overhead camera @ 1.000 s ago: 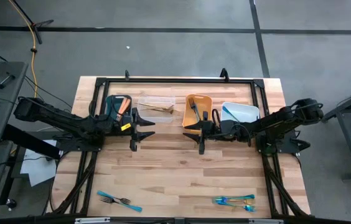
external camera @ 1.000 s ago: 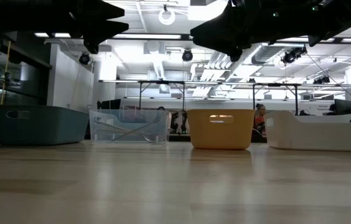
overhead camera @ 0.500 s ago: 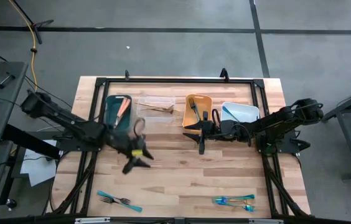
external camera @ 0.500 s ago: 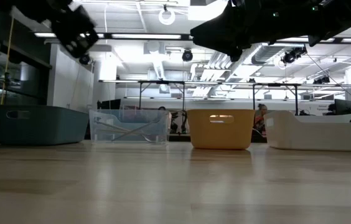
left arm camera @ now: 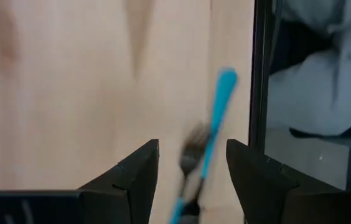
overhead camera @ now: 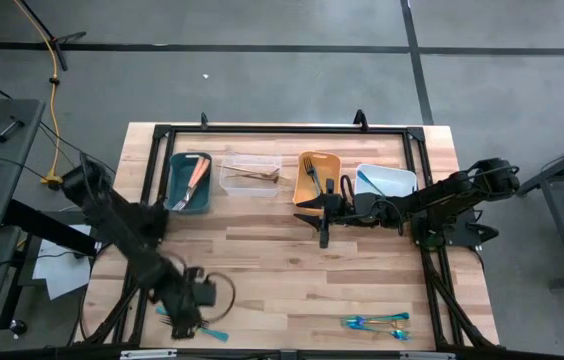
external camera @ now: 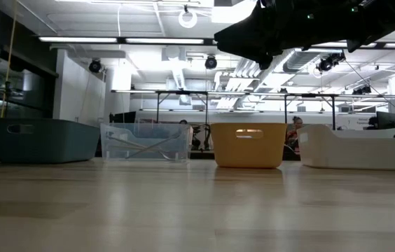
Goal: Sort silverware by color (type)
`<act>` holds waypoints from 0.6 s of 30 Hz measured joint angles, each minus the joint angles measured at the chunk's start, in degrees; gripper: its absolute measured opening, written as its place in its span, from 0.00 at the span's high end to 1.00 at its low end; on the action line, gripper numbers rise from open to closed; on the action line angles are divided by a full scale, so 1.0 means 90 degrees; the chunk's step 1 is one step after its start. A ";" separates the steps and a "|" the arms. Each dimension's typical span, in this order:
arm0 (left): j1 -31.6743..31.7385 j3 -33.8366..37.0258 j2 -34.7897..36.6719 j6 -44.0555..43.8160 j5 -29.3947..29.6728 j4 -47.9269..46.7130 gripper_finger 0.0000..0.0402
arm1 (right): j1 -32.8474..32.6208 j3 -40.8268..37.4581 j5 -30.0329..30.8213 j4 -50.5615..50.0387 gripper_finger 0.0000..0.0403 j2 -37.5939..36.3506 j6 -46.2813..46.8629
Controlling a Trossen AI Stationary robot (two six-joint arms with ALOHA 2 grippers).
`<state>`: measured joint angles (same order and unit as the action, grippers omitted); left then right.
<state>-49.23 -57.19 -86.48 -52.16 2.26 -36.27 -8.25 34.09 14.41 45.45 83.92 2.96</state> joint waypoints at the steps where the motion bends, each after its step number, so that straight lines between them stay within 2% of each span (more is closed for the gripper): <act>1: -0.0159 -0.0071 -0.0172 -0.0166 0.0002 -0.0013 0.55 | 0.0000 0.0000 0.0001 0.0000 0.69 0.0000 0.0000; 6: -0.0688 -0.0301 -0.0991 -0.0783 -0.0021 -0.0140 0.55 | 0.0000 0.0000 -0.0002 0.0000 0.69 0.0000 0.0000; 10: -0.0914 -0.0458 -0.1424 -0.0856 -0.0221 -0.0517 0.55 | 0.0000 0.0000 0.0001 -0.0014 0.69 0.0000 -0.0045; 13: -0.0983 -0.0496 -0.1555 -0.0862 -0.0201 -0.0987 0.55 | 0.0002 0.0000 -0.0002 -0.0019 0.69 0.0000 -0.0046; 18: -0.1002 -0.0503 -0.1564 -0.0793 -0.0033 -0.1116 0.55 | 0.0002 0.0000 -0.0001 -0.0032 0.69 0.0000 -0.0046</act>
<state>-58.25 -61.71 -100.55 -59.30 1.97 -46.31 -8.24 34.09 14.40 45.16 83.92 2.55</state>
